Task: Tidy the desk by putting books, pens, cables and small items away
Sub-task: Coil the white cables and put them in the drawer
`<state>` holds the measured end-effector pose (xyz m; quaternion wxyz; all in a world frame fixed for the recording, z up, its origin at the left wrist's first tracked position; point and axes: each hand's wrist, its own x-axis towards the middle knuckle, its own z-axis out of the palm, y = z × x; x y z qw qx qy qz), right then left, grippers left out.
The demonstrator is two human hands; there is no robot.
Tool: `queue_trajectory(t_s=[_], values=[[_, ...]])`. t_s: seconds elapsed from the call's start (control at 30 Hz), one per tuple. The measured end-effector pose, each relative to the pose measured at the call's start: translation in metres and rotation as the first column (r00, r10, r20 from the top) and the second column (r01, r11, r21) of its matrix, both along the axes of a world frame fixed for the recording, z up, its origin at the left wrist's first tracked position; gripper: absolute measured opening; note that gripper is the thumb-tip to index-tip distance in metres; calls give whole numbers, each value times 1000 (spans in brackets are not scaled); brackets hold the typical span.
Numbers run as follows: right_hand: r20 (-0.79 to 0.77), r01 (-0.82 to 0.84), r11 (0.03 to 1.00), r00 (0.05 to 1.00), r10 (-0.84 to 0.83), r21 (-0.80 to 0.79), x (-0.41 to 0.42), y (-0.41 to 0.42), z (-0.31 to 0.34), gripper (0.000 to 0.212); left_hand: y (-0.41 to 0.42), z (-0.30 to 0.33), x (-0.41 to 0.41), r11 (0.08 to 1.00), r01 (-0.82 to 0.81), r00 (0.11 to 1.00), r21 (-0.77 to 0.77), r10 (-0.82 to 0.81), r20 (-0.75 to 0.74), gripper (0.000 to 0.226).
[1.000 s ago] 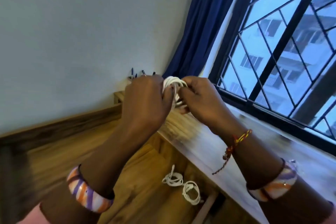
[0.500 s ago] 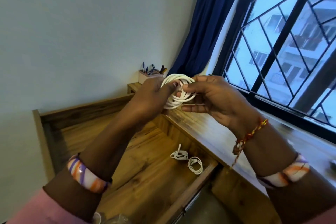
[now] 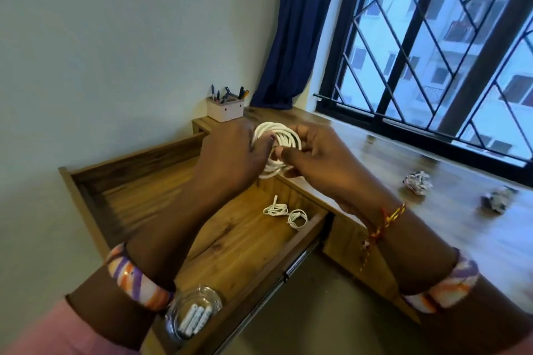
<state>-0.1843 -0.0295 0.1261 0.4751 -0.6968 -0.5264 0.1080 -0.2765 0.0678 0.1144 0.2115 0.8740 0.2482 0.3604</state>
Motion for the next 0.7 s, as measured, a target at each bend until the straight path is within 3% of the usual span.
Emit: queue_trajectory(t_s=[0.07,0.17,0.3,0.37,0.43,0.5,0.57,0.63,0.7], values=[[-43,-3,1000,999,2,-29,3,-6,2,17,-3,-1,2,998,61,997,-2,-61,-40,29],[-277,-5,996,961,-20,-86,12,-9,7,15,-2,-2,5,968,199,979,-153,-202,-5,27],[-578,-95,990,816,20,-100,30,-13,12,15,4,-3,17,797,374,927,-474,-333,173,20],[-474,-23,988,879,-53,-155,39,-8,7,15,7,-6,29,798,358,934,-485,-319,163,20],[-80,117,974,988,-135,-192,42,-3,-1,14,8,-9,37,930,247,968,-272,-250,21,24],[202,185,966,968,-147,-181,45,3,-6,14,9,-7,42,977,201,974,-77,-207,-87,26],[210,170,966,969,-128,-195,59,14,-6,14,18,-7,56,969,231,967,-82,-238,-91,22],[-146,34,976,987,-67,-215,77,23,-3,12,31,-9,65,901,327,942,-285,-335,23,18],[-589,-203,962,806,59,-182,96,27,2,14,42,-13,72,692,464,882,-553,-418,218,29]])
